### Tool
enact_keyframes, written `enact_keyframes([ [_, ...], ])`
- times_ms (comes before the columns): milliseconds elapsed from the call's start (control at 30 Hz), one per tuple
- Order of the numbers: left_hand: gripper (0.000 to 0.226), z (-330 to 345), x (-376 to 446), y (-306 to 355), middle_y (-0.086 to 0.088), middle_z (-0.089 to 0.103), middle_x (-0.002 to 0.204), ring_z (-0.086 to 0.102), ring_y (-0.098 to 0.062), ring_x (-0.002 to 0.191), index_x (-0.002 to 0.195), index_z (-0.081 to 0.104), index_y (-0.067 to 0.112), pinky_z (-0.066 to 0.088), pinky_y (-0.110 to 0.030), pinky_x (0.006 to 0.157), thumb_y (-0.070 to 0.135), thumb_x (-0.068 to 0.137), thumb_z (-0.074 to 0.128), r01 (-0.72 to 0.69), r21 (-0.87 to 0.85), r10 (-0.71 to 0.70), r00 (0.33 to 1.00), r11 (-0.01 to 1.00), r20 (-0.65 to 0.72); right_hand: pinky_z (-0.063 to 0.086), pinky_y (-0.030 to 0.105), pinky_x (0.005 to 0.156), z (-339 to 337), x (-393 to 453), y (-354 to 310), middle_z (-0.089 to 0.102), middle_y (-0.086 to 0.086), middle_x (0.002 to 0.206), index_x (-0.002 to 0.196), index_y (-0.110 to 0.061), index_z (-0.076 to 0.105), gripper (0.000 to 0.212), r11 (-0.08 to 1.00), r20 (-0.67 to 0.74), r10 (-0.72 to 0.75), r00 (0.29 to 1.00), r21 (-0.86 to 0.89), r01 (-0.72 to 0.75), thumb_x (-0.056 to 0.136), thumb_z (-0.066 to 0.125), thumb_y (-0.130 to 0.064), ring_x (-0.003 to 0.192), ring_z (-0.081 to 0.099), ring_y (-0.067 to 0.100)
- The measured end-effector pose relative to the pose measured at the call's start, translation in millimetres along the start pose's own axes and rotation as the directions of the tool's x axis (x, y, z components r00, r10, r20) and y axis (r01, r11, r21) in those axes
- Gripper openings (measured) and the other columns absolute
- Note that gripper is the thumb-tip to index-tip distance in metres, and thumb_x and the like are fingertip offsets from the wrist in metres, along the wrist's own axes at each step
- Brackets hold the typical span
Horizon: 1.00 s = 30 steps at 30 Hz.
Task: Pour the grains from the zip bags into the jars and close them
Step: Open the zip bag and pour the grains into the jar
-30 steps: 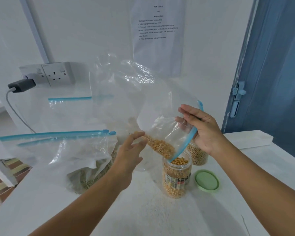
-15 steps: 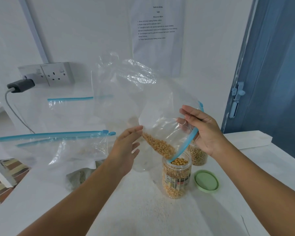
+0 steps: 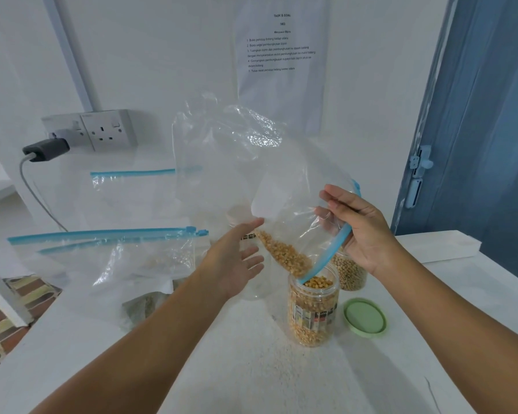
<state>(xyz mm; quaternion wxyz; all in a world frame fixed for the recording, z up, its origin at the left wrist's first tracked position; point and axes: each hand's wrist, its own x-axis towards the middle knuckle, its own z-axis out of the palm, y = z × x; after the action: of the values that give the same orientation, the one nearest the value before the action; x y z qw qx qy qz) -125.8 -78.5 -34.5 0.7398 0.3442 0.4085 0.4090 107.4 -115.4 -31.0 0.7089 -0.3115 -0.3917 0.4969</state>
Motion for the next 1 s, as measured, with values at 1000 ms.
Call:
enact_keyframes([
  [1000,0.035,-9,11,-3,-0.004,0.076,0.123,0.073,-0.028,0.114,0.128,0.07,0.016,0.052,-0.044,0.107,0.013,0.093,0.076,-0.302,-0.056,0.303,0.953,0.952,0.006,0.063,0.033,0.083,-27,0,2,0.075,0.005,0.126,0.114,-0.014,0.077,0.028,0.997,-0.163,-0.017,0.987,0.077,0.03,0.098,0.061,0.002,0.105,0.076,0.024],
])
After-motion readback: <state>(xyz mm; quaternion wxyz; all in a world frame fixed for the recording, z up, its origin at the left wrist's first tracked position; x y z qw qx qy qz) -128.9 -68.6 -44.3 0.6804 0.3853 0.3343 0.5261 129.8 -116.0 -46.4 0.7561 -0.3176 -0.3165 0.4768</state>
